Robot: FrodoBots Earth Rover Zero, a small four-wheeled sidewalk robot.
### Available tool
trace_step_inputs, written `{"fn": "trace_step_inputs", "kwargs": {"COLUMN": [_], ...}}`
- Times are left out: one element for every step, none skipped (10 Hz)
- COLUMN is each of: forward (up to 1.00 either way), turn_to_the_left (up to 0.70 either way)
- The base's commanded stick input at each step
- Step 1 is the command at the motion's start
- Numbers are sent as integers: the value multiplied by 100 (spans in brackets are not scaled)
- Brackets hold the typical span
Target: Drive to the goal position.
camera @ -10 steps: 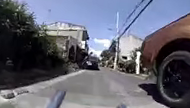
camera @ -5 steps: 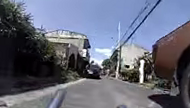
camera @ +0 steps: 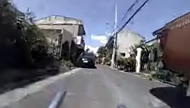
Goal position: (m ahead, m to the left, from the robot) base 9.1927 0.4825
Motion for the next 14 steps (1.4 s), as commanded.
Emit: {"fn": "trace_step_inputs", "kwargs": {"forward": [70,70,70,70,70,70,70,70,70,70,70,70,70,70], "turn_to_the_left": [0,0,-24,-34,-34,-32,-25,0,0,0,0,0,-24,-34]}}
